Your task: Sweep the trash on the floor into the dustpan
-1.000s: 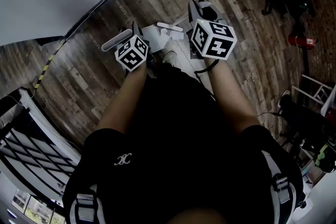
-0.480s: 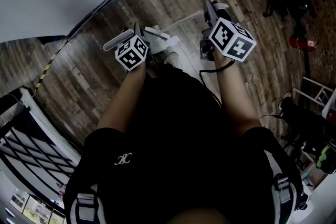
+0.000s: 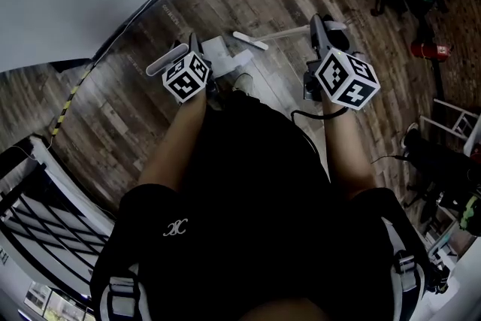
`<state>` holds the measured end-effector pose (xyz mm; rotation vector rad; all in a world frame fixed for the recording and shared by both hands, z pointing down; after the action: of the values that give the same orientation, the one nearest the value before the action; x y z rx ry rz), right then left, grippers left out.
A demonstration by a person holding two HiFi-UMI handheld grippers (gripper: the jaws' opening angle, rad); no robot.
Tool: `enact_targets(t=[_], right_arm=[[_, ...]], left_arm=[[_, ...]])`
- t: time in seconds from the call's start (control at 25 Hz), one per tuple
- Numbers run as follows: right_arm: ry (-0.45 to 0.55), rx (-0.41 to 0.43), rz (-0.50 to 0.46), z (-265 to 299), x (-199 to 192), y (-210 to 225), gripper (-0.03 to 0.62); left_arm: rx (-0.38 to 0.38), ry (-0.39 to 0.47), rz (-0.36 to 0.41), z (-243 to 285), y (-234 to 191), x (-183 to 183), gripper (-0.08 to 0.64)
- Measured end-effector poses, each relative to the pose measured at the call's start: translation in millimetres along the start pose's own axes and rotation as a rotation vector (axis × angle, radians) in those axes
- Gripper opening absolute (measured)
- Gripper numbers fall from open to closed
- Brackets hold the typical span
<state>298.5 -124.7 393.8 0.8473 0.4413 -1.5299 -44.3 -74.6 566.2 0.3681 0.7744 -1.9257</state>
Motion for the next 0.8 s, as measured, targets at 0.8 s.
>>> enact_targets(t=[0.8], right_arm=[[-0.091,0.117,0.294,28.2,-23.1,6.0,0.123]], left_arm=[[-0.002,0.016,0.004,-5.1,-7.0,-3.8,0.192]])
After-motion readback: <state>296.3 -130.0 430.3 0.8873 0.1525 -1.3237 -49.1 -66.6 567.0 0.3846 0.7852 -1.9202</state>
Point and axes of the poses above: the fingertips, and each gripper's own axes: z forward along the fingers, y to its right, x out of its top, the point moved 10 cm from there along -z, backward along the fingers, and after that the axes turned 11 degrees about -y, right-handed, at the moved point
